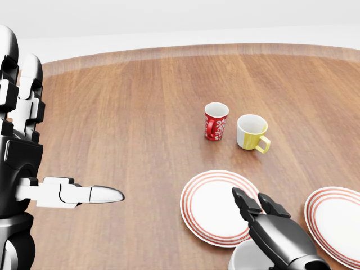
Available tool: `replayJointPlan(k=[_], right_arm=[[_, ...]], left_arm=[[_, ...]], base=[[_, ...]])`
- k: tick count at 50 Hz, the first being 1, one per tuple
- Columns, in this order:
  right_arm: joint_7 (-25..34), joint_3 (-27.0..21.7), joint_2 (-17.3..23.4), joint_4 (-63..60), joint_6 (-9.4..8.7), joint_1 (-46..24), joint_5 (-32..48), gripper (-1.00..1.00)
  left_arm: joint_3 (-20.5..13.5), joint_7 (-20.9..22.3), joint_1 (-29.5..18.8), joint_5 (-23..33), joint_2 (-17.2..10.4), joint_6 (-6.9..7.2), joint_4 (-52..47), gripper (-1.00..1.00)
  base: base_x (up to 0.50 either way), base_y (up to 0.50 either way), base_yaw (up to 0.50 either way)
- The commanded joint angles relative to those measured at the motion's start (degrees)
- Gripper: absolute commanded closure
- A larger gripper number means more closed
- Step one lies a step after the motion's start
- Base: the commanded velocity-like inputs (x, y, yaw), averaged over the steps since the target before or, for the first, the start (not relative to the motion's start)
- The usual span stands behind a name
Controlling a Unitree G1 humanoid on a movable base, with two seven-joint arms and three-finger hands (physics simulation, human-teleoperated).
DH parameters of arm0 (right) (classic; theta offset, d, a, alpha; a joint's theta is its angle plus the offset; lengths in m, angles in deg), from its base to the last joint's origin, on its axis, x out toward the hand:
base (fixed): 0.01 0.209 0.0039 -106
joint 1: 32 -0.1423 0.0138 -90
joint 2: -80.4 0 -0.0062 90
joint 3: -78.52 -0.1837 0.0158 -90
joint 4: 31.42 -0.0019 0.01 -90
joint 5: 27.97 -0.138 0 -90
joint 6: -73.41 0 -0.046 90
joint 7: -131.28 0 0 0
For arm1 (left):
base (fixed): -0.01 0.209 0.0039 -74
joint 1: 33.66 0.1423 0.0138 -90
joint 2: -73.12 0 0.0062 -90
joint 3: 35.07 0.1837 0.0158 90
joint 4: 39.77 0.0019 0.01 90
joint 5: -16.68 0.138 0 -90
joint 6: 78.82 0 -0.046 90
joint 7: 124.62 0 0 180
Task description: Put the white mug on the left plate.
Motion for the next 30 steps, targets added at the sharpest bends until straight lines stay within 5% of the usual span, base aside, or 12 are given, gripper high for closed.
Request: replayJointPlan(k=[1, 30], right_arm=[[-0.13, 0.46, 0.0, 0.8, 0.42, -0.3, 0.6, -1.0], [-0.82, 1.76, 0.18, 2.25, 1.3, -0.4, 1.28, -1.0]], left_arm=[[-0.01, 0.0, 0.01, -0.01, 0.0, 0.0, 0.06, -1.0], [-0.04, -0.1, -0.12, -0.02, -0.03, 0.0, 0.08, -1.0]], base=[[0.0, 0.0, 0.0], [0.0, 0.0, 0.0]])
